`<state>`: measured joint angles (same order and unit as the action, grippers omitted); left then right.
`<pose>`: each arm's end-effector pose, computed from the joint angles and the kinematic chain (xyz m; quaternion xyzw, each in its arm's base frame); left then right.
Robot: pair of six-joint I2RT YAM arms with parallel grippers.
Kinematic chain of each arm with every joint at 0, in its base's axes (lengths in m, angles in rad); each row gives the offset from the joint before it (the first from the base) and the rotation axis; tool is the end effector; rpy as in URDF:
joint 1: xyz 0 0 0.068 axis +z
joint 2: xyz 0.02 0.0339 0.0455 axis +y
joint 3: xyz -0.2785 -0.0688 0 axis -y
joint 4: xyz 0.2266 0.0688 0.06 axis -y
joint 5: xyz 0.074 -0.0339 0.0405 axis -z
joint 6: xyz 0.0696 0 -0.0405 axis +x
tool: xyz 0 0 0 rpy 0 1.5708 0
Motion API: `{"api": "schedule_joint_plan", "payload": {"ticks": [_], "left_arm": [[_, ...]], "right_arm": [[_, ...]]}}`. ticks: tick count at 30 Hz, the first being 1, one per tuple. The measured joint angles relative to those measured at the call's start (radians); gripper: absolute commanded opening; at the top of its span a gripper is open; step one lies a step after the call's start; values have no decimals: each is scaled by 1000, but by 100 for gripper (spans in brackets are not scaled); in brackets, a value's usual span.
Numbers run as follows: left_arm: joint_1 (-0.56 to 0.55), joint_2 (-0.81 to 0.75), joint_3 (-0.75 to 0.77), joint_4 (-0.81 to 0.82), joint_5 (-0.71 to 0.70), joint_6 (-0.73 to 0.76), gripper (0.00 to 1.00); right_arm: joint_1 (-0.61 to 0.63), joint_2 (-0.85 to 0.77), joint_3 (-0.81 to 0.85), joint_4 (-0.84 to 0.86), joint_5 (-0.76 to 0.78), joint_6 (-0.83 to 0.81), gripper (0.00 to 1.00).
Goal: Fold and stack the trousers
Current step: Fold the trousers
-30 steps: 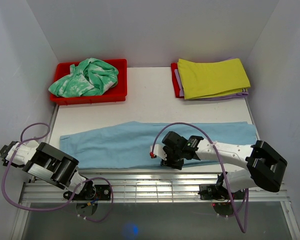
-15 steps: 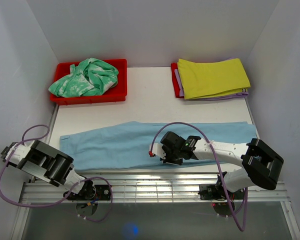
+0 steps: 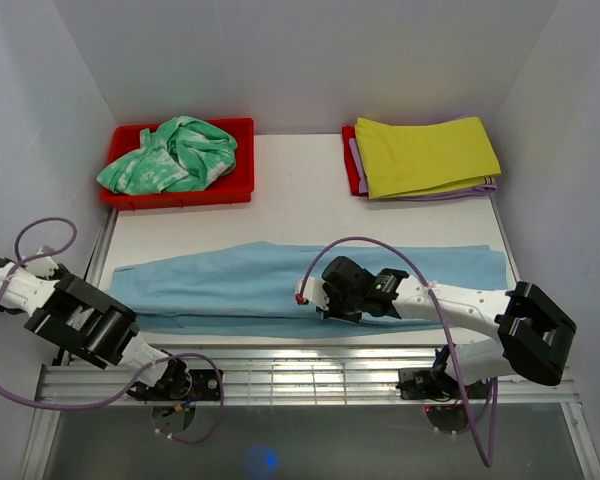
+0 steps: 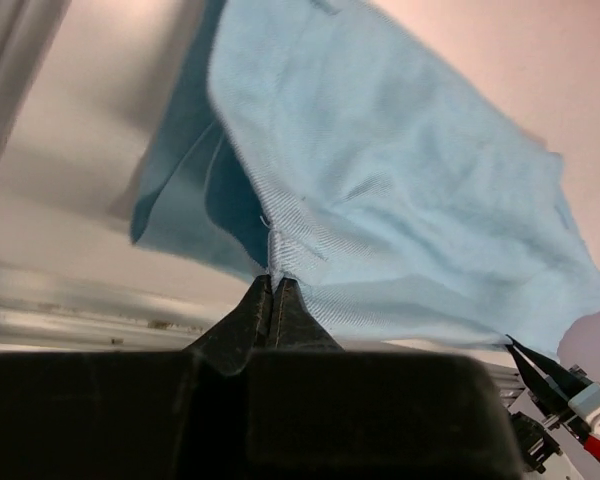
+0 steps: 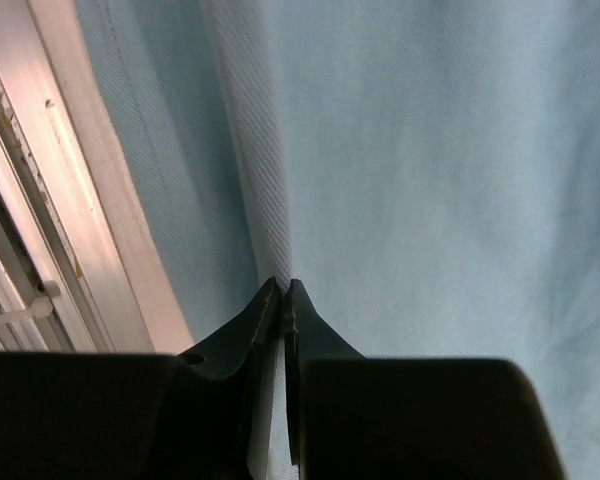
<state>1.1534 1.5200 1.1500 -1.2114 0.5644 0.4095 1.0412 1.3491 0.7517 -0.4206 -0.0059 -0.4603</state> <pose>0.1303 0.2019 0.2328 -0.3504 0.8942 -0.2013 0.1925 0.1286 0.2205 0.1851 -0.6569 0.7029 0.0809 0.2606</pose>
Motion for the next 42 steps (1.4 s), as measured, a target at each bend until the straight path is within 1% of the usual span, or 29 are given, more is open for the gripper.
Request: {"api": "schedule_joint_plan", "payload": {"ticks": [3,6,8,10,12,13,15,17,21,24,27,32,38,40,42], "left_arm": [[-64,64,128,-28,69,-37,0],[-151,113,249,-35,139,-68,0],[-203,124,332,-31,211,-78,0],[-224,100,367,-4,279,-69,0],[-220,49,351,27,306,-45,0],[-216,14,320,56,310,-27,0],[-204,-58,222,99,295,13,0],[-194,-82,125,130,261,48,0],[-184,-20,-56,222,142,66,0],[-178,44,-113,277,61,63,0],[-174,56,-117,306,22,63,0],[-174,55,-71,291,24,82,0],[-173,50,95,132,161,185,0],[-172,37,116,85,177,233,1],[-167,23,115,43,160,296,9]], "right_arm": [[-20,-16,28,21,5,-3,8],[-56,-19,58,30,12,-7,8],[-80,-19,71,33,18,-8,8],[-90,-20,77,45,18,-8,8],[-93,-23,76,56,14,-7,8],[-92,-23,73,60,10,-6,8],[-92,-23,57,63,4,-7,8],[-92,-16,34,63,-6,-7,8],[-90,33,17,59,-33,-8,8],[-82,88,17,64,-50,-10,8],[-73,124,17,76,-57,-10,8],[-64,125,16,92,-58,-10,8],[-57,125,11,117,-62,-10,8],[-57,121,10,117,-61,-10,8],[-57,111,10,109,-61,-10,8]]}}
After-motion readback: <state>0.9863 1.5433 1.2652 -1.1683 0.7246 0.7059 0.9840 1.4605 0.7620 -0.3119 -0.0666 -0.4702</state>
